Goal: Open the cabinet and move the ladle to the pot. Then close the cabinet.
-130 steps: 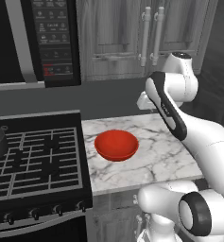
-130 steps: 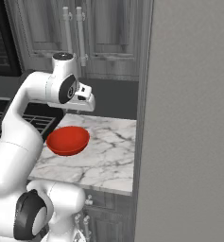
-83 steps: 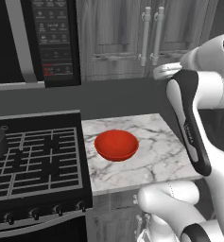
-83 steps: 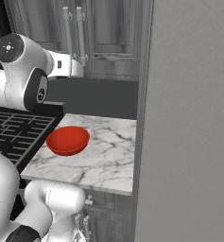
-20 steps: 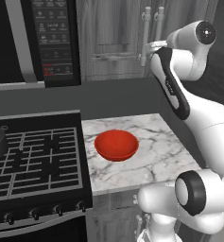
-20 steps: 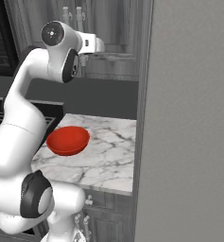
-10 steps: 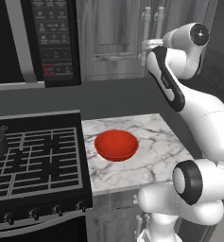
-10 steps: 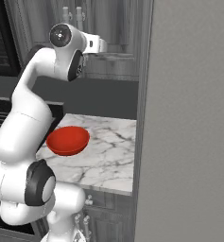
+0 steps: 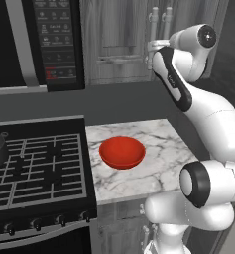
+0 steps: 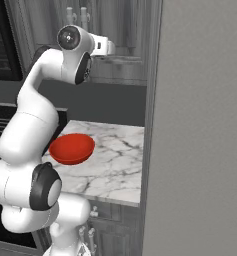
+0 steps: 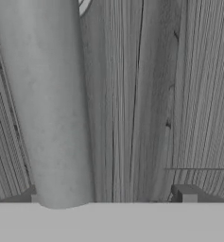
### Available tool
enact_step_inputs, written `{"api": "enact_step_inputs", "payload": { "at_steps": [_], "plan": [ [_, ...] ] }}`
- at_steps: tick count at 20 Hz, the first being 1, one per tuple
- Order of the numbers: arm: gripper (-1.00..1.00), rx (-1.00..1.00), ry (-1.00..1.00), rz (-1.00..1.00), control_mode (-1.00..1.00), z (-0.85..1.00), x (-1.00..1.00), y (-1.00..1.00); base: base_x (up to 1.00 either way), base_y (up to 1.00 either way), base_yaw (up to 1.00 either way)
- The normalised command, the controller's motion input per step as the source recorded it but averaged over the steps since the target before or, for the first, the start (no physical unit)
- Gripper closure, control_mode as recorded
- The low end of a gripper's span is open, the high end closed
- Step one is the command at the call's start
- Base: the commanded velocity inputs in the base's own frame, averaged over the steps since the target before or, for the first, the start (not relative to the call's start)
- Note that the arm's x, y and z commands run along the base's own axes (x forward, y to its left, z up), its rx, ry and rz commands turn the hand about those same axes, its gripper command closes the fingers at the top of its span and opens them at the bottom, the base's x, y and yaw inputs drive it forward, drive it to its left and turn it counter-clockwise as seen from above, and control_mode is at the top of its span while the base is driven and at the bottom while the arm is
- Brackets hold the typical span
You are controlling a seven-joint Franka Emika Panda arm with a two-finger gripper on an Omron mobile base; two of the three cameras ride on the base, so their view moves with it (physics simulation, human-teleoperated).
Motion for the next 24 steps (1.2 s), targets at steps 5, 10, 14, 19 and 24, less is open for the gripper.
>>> {"api": "enact_step_inputs", "payload": {
  "at_steps": [5,10,14,19,24],
  "plan": [
    [-1.00,0.00,0.00,0.00,-1.00,0.00,0.40,0.00,0.00,0.00,0.00],
    [-1.00,0.00,0.00,0.00,-1.00,-0.10,0.45,0.00,0.00,0.00,0.00],
    [-1.00,0.00,0.00,0.00,-1.00,-0.33,0.69,0.01,0.00,0.00,0.00],
    [-1.00,0.00,0.00,0.00,-1.00,-0.48,0.99,0.05,0.00,0.00,0.00],
    [1.00,0.00,0.00,0.00,-1.00,-0.53,0.97,0.15,0.00,0.00,0.00]
  ]
}}
